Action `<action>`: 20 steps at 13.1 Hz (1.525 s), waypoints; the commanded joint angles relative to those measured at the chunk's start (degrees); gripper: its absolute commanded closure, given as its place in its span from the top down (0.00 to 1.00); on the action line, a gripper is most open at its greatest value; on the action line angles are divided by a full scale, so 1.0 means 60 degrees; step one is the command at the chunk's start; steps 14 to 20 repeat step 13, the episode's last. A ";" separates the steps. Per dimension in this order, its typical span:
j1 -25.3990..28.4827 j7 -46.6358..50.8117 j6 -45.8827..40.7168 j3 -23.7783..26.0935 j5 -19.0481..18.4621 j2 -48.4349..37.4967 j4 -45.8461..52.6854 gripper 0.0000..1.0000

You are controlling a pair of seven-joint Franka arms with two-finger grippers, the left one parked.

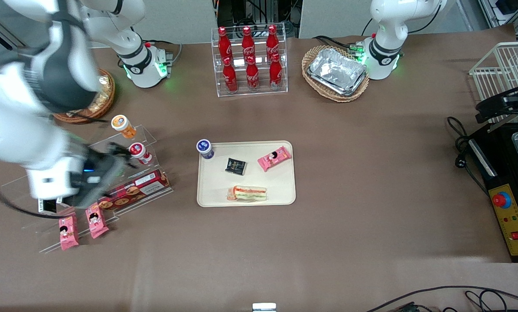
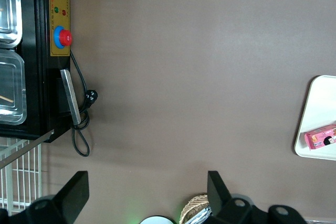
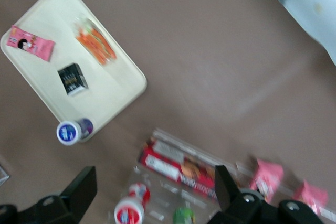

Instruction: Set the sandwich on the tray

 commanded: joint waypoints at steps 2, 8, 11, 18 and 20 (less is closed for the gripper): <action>-0.0580 0.0840 -0.0857 -0.1403 -0.0211 -0.1181 -0.0365 1.00; -0.0565 0.4107 -0.1795 -0.2242 -0.1222 -0.2106 -0.0248 1.00; -0.0507 0.6899 -0.2571 -0.2170 -0.1266 -0.2281 -0.0218 1.00; -0.0478 0.7040 -0.2557 -0.2111 -0.1281 -0.2268 -0.0218 1.00; -0.0478 0.7040 -0.2557 -0.2111 -0.1281 -0.2268 -0.0218 1.00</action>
